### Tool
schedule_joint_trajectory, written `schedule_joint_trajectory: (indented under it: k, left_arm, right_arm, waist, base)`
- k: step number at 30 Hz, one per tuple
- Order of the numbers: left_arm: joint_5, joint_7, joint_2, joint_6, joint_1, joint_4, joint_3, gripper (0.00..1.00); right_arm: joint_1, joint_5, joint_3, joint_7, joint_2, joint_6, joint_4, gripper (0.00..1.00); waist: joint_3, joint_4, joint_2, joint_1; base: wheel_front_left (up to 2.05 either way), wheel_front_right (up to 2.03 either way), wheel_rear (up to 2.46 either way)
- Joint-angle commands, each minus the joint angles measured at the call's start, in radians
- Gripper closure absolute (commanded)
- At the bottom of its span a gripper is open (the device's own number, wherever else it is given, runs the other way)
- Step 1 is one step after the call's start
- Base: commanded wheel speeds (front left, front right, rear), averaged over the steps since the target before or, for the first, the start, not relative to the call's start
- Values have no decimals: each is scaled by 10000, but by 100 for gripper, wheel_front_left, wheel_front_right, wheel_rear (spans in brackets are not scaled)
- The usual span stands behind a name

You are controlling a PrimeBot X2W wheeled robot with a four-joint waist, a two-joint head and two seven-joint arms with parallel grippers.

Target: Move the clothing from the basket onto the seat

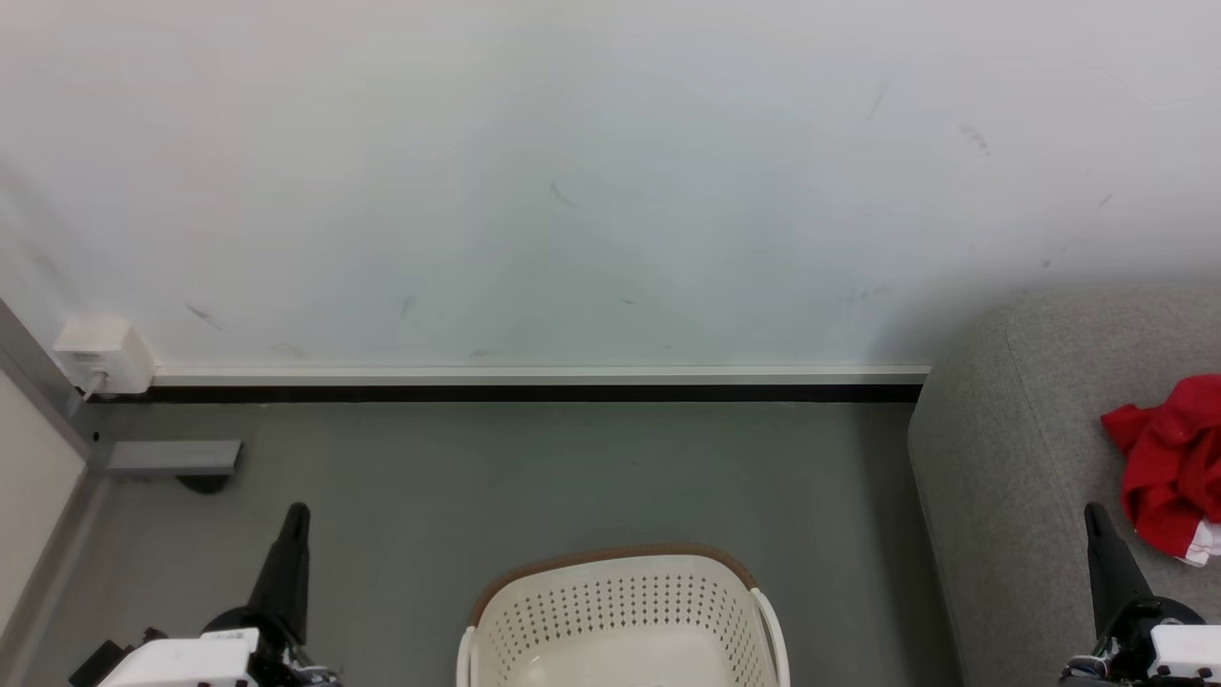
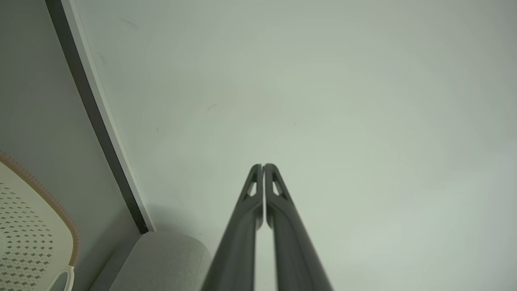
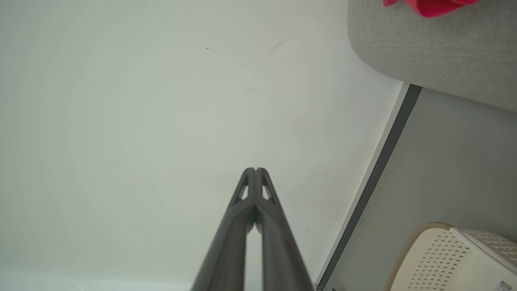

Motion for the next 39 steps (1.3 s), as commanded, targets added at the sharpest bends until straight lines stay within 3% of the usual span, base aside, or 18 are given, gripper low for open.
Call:
schedule_joint_trajectory:
  k: [1, 39]
  left_arm:
    - [-111, 57, 63, -52, -68, -24, 7, 100]
    - [-111, 56, 63, -52, -67, -22, 8, 100]
  right_arm:
    - [-55, 38, -38, 43, -7, -21, -46, 100]
    - [-55, 38, -39, 43, -7, -21, -46, 100]
  waist:
    - [0, 0, 0, 0]
    - [0, 0, 0, 0]
  base:
    - [0, 0, 0]
    - [0, 0, 0]
